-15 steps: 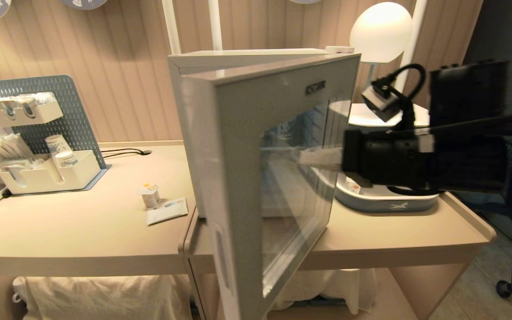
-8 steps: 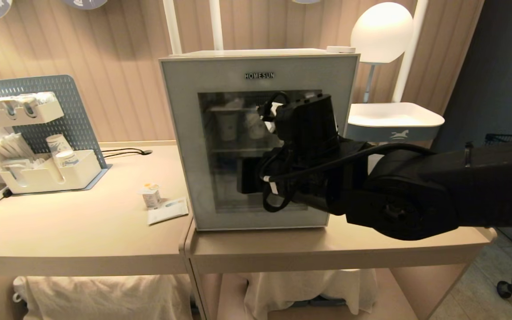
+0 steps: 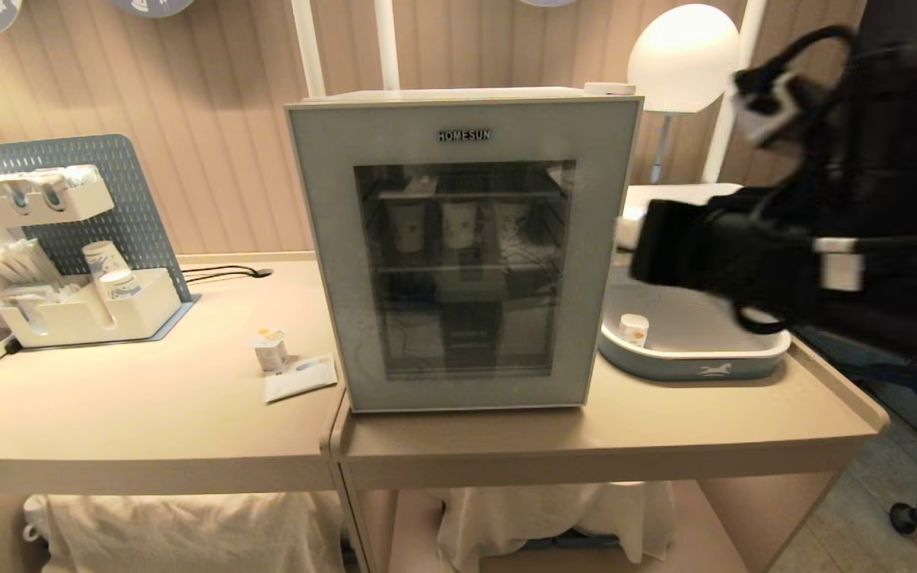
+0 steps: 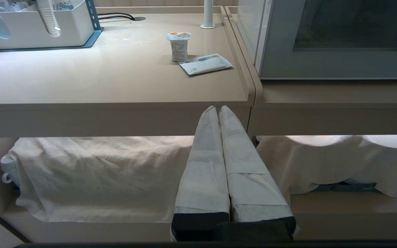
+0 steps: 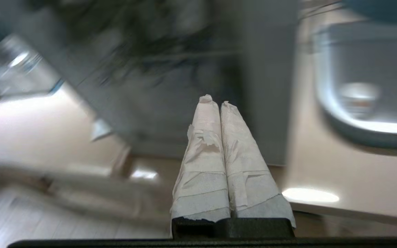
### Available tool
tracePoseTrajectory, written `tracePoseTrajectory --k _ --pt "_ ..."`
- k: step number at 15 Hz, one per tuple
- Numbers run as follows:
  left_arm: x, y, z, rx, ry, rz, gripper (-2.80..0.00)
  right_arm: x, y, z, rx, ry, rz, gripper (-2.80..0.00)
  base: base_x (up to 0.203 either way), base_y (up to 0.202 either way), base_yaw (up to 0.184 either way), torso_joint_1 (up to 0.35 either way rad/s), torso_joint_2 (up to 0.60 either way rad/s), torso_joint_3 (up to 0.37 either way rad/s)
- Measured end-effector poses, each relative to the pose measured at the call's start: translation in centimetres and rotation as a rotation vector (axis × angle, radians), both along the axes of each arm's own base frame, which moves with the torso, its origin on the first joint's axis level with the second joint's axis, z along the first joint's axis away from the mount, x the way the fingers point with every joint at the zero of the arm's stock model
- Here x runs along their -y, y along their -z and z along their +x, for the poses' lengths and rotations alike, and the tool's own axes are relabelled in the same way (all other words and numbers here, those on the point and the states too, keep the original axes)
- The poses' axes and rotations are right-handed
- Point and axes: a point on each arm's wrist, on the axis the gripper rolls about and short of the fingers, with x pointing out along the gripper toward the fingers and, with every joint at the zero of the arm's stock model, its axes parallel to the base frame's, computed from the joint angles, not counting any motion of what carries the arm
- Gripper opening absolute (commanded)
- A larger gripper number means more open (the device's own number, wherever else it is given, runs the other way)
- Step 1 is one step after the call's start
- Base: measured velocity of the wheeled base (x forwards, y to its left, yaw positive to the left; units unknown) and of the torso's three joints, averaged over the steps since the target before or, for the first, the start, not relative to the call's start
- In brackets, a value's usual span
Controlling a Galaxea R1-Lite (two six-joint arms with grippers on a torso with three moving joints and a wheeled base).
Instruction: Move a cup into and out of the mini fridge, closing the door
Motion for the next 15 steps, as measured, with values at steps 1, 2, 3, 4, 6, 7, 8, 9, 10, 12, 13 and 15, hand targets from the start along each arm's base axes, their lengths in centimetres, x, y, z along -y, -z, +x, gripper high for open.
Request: tracePoseTrajectory --k 1,2,3,4,6,7,8,9,10,12,13,15 --pt "0.0 0.0 0.0 0.000 0.000 0.000 -2.80 2.8 -0.7 -1.7 0.034 0.107 -0.006 -2.80 0.000 0.000 0.000 0.000 0.00 0.000" --pt "0.0 0.0 0.0 0.000 0.000 0.000 -2.80 5.5 -1.3 -3.7 0.073 0.214 -0.014 -2.80 0.000 0.000 0.000 0.000 0.00 0.000" --pt "0.0 0.0 0.0 0.000 0.000 0.000 -2.80 8.1 -1.6 -6.0 0.116 0.320 -0.026 -2.80 0.000 0.000 0.000 0.000 0.00 0.000" --pt "0.0 0.0 0.0 0.000 0.000 0.000 -2.80 10.8 -1.5 -8.4 0.152 0.439 -0.043 -2.80 0.000 0.000 0.000 0.000 0.00 0.000" --pt "0.0 0.0 0.0 0.000 0.000 -0.001 -2.80 15.4 0.1 -12.5 0.196 0.719 -0.093 -2.80 0.000 0.000 0.000 0.000 0.00 0.000" --pt "0.0 0.0 0.0 0.000 0.000 -0.002 -2.80 16.9 1.2 -14.4 0.217 0.833 -0.115 -2.80 0.000 0.000 0.000 0.000 0.00 0.000" --pt "0.0 0.0 0.0 0.000 0.000 -0.003 -2.80 17.9 2.4 -16.3 0.232 0.914 -0.138 -2.80 0.000 0.000 0.000 0.000 0.00 0.000" --pt "0.0 0.0 0.0 0.000 0.001 -0.003 -2.80 18.7 4.2 -18.5 0.242 0.995 -0.167 -2.80 0.000 0.000 0.000 0.000 0.00 0.000" --pt "0.0 0.0 0.0 0.000 0.000 -0.002 -2.80 19.1 5.5 -19.8 0.245 1.056 -0.189 -2.80 0.000 0.000 0.000 0.000 0.00 0.000" --pt "0.0 0.0 0.0 0.000 0.000 -0.002 -2.80 19.3 8.5 -21.7 0.252 1.200 -0.233 -2.80 0.000 0.000 0.000 0.000 0.00 0.000" --pt "0.0 0.0 0.0 0.000 0.000 -0.003 -2.80 19.2 10.5 -22.0 0.245 1.221 -0.258 -2.80 0.000 0.000 0.000 0.000 0.00 0.000" --pt "0.0 0.0 0.0 0.000 0.000 -0.002 -2.80 19.1 14.1 -22.6 0.285 1.136 -0.277 -2.80 0.000 0.000 0.000 0.000 0.00 0.000"
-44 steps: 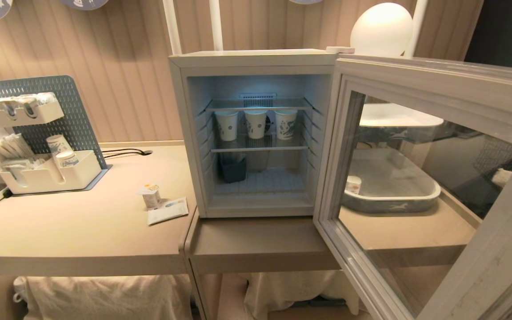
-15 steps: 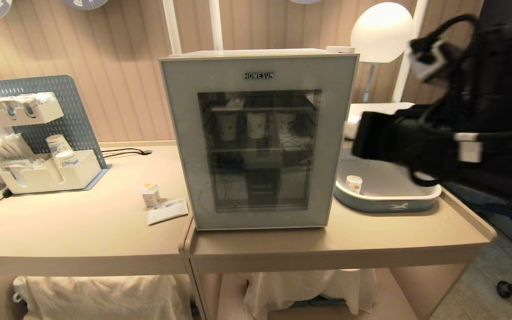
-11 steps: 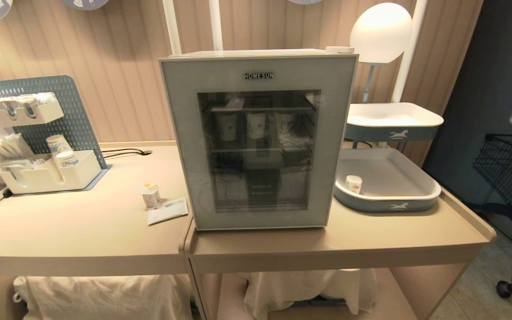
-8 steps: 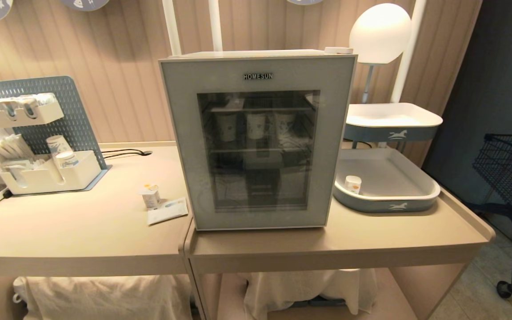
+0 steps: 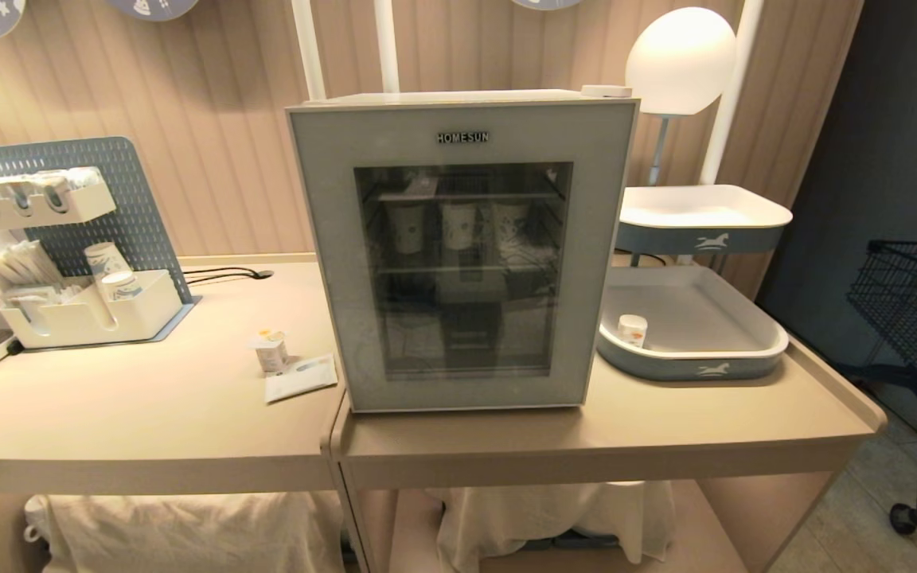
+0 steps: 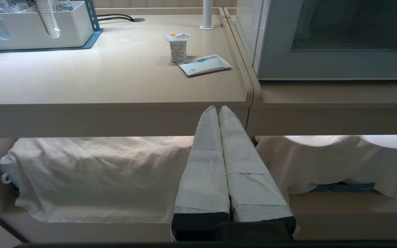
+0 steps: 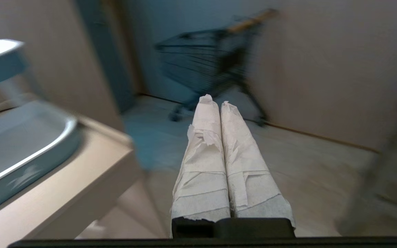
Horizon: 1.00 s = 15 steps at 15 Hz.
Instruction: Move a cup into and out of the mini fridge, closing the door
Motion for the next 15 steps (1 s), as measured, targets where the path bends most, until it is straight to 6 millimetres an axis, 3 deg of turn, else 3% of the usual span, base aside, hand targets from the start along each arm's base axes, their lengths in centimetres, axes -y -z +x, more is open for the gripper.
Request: tracePoseTrajectory --k 4,8,10,15 --pt "0.0 0.0 0.0 0.000 0.000 0.000 -2.80 -0.8 3.2 -0.6 0.114 -0.459 -0.018 -2.80 0.000 0.000 0.000 0.000 0.00 0.000" --pt "0.0 0.0 0.0 0.000 0.000 0.001 -2.80 -1.6 6.1 -0.4 -0.125 -0.843 0.005 -2.80 0.000 0.000 0.000 0.000 0.00 0.000" --pt "0.0 0.0 0.0 0.000 0.000 0.000 -2.80 -1.7 6.6 -0.5 -0.214 -0.883 -0.027 -2.80 0.000 0.000 0.000 0.000 0.00 0.000" --pt "0.0 0.0 0.0 0.000 0.000 0.000 -2.80 -1.7 6.5 -0.6 -0.203 -0.883 -0.031 -2.80 0.000 0.000 0.000 0.000 0.00 0.000"
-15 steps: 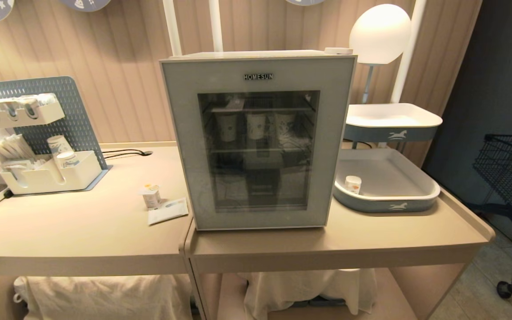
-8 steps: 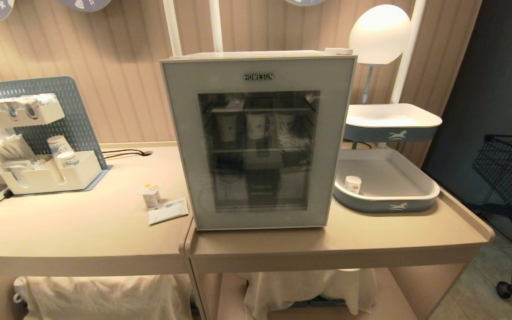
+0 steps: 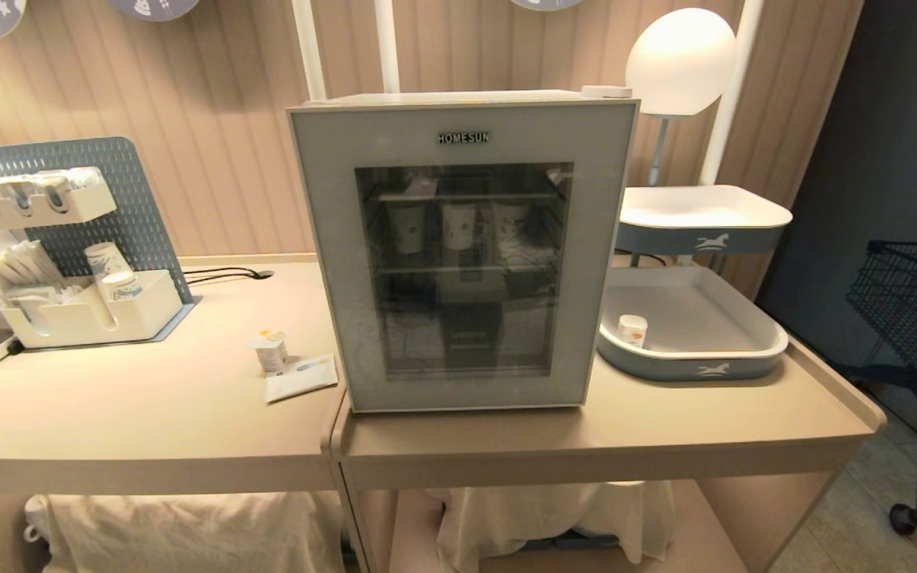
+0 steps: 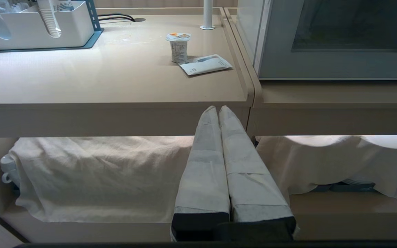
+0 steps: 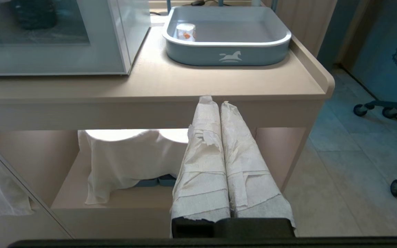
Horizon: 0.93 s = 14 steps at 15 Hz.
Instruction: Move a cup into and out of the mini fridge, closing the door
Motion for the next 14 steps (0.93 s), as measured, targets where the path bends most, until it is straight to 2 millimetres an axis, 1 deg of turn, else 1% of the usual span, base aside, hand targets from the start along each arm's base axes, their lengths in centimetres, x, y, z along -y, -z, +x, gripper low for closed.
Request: tracePoseTrajectory --k 14 --pt "0.00 0.00 0.00 0.000 0.000 0.001 -2.80 0.01 -0.11 0.00 0.005 0.006 0.022 -2.80 0.000 0.000 0.000 0.000 0.00 0.000"
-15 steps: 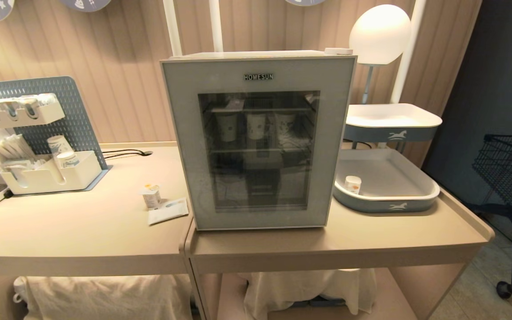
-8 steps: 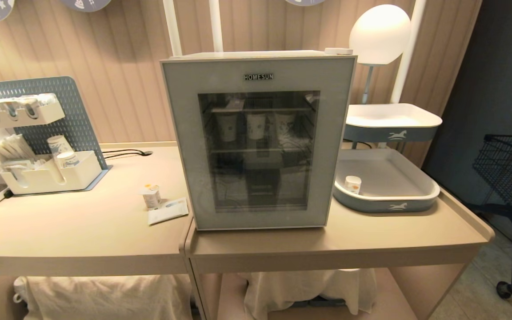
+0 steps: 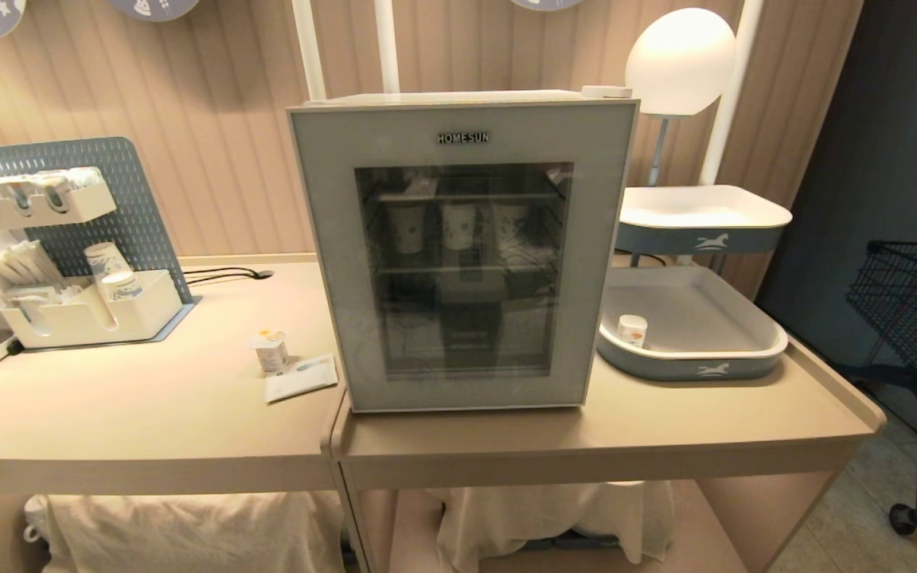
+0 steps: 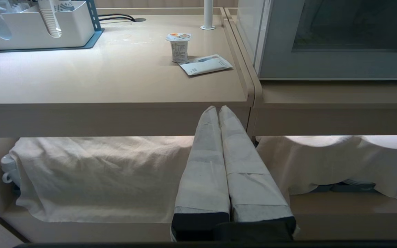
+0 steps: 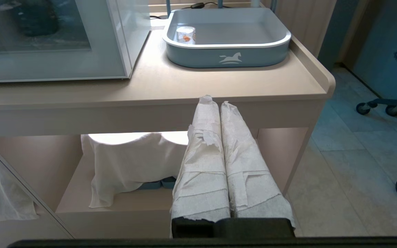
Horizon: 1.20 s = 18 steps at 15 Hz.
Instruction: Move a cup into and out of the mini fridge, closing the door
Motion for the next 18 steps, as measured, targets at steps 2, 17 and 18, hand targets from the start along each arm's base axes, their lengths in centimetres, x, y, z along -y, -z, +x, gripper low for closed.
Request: tracePoseTrajectory --k 2,17,18 --pt "0.00 0.00 0.00 0.000 0.000 0.000 -2.80 0.00 -0.01 0.00 0.001 0.001 0.000 -2.80 0.000 0.000 0.000 0.000 0.00 0.000" --pt "0.00 -0.01 0.00 0.001 0.000 0.002 -2.80 0.00 -0.01 0.01 0.004 0.002 0.028 -2.80 0.000 0.000 0.000 0.000 0.00 0.000" --pt "0.00 -0.01 0.00 0.001 0.000 0.003 -2.80 0.00 0.00 0.01 0.002 0.002 0.028 -2.80 0.000 0.000 0.000 0.000 0.00 0.000"
